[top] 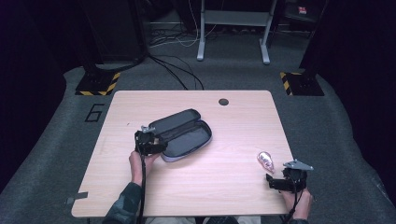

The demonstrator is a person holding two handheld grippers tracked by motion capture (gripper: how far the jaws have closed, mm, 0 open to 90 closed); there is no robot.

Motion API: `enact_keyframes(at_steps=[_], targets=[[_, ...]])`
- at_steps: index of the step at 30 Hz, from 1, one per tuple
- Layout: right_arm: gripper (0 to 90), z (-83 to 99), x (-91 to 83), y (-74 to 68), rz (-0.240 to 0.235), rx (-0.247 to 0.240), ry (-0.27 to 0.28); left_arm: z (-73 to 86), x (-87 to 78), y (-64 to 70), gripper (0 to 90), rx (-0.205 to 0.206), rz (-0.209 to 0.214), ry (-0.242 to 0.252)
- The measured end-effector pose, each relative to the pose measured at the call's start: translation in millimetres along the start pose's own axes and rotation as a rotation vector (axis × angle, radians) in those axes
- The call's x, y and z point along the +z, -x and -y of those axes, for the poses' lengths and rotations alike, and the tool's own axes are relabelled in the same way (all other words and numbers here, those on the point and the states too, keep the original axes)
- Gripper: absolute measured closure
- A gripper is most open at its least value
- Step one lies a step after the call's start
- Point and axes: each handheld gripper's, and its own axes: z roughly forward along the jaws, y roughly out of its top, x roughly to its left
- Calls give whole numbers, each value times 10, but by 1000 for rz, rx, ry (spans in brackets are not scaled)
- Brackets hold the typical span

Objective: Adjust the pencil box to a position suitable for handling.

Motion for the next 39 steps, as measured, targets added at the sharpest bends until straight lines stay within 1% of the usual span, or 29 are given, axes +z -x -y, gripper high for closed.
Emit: enact_keyframes(at_steps=[1,2,3,4,5,7,8,9,10,12,14,15,17,20,22,23,24,26,29,30,31,32,33,35,36,37,38,39], targets=[[12,1,0,1,0,-2,2,5,11,7,393,-5,2,-9],[12,1,0,0,0,-1,1,7,18,11,431,-5,-6,-19],[12,1,-1,0,0,-1,1,13,41,15,463,-16,-13,-36],[12,1,-1,0,0,-1,1,13,41,15,499,-16,-13,-36],[15,1,-1,-1,1,0,0,22,70,11,539,-24,-25,-52],[16,1,-1,-1,2,2,2,29,85,8,594,-28,-20,-72],[16,1,0,-1,2,2,3,29,85,8,627,-28,-20,-72],[16,1,0,-1,2,2,3,37,103,13,627,-25,-18,-63],[17,1,-1,0,3,2,2,33,99,15,660,-15,-24,-69],[17,1,-1,-1,3,3,2,32,107,12,730,-19,-31,-62],[19,1,-1,0,3,3,2,32,110,10,743,-20,-35,-56],[22,2,-1,0,3,6,7,29,113,4,770,-17,-43,-53],[23,2,0,-1,5,6,7,29,117,5,796,-14,-51,-49],[23,1,-3,1,4,4,2,21,136,13,812,-4,-65,-40],[23,1,-2,0,4,4,2,17,138,13,821,4,-64,-42],[23,1,-3,0,4,5,3,7,150,8,824,21,-56,-41],[23,1,-3,0,4,5,3,7,150,8,826,21,-56,-41],[23,1,-3,0,5,4,2,-9,166,5,827,27,-39,-43],[25,2,-3,-1,4,5,3,-22,176,7,830,37,-33,-47],[28,2,-5,-2,3,3,4,-24,182,16,832,35,-24,-47],[28,2,-5,-2,2,3,4,-27,197,20,833,46,-12,-37],[28,2,-5,-2,2,3,4,-27,202,32,835,45,-5,-38],[28,2,-5,-2,2,3,4,-27,202,32,836,45,-5,-38],[29,2,-5,-2,3,3,4,-34,220,49,838,62,12,-33],[29,2,-5,-2,2,3,5,-37,224,57,839,72,10,-32],[29,2,-4,-1,2,3,5,-40,228,68,839,93,28,-36],[29,2,-4,-2,2,3,5,-45,235,91,841,103,31,-37],[29,2,-4,-2,2,3,5,-45,235,91,841,103,31,-37]])
